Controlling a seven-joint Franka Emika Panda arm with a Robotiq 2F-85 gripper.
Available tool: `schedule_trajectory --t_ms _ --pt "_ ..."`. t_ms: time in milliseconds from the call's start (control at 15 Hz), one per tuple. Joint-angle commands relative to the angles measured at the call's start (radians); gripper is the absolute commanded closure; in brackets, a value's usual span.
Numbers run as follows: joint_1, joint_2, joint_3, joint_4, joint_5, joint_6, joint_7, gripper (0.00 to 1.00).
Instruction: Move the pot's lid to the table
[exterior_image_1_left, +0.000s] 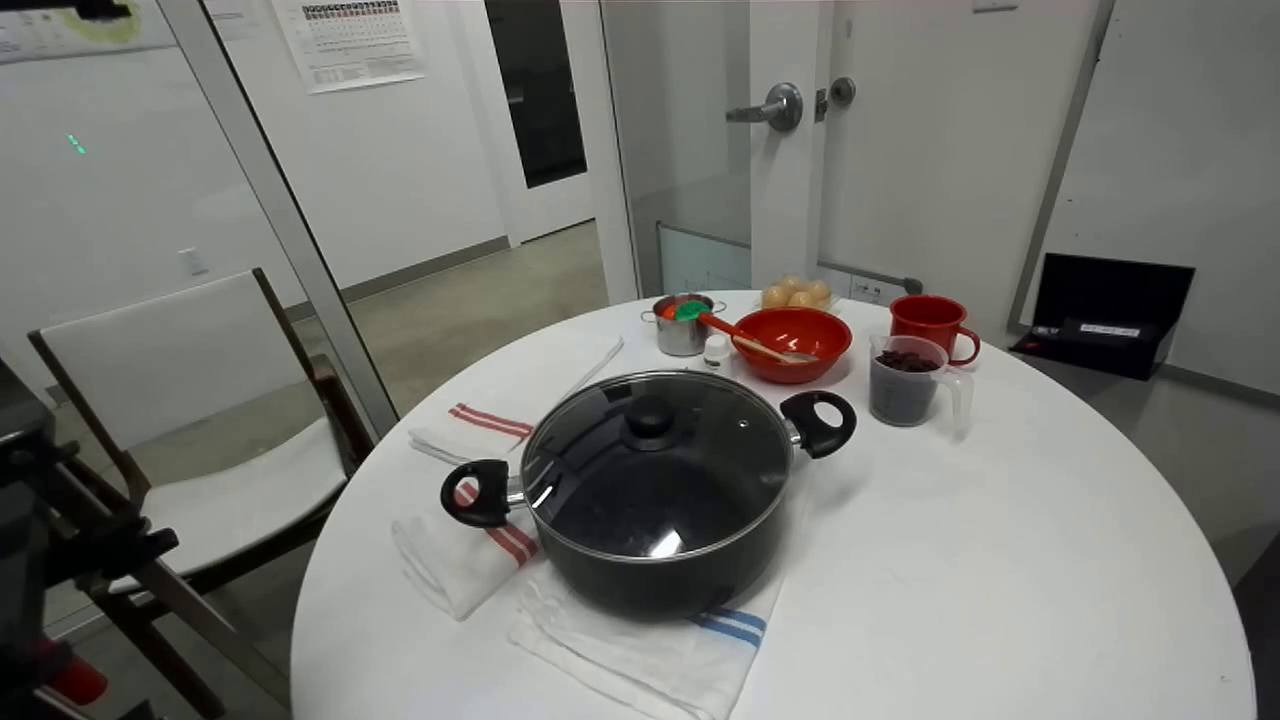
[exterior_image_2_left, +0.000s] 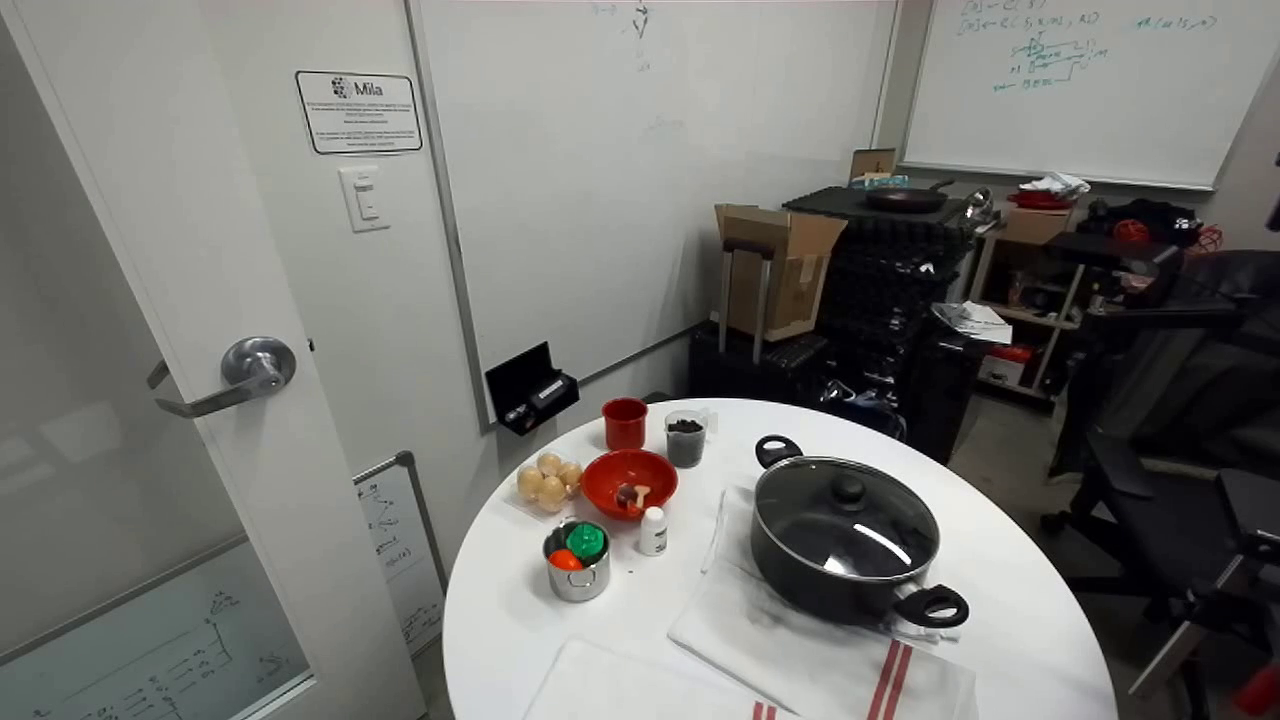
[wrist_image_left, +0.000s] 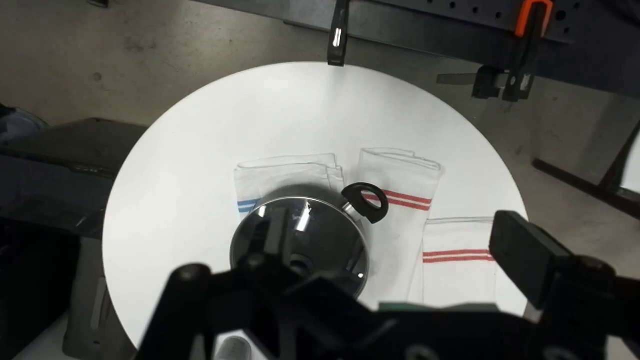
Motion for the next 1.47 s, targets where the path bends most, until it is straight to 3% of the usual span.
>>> schedule_trajectory --t_ms 0,467,867,1400 --pt "0.033 0.193 -0.018 0.098 -0.022 0.074 -0.050 0.00" --pt "0.059 0.580 -0.008 0.300 0.003 0.287 -0.120 0.00" --pt "0.035 0.935 0.020 0.514 0.002 0.473 -0.126 0.00" --pt "-0.015 1.299 0.062 0.761 -0.005 0.586 -0.121 0.00"
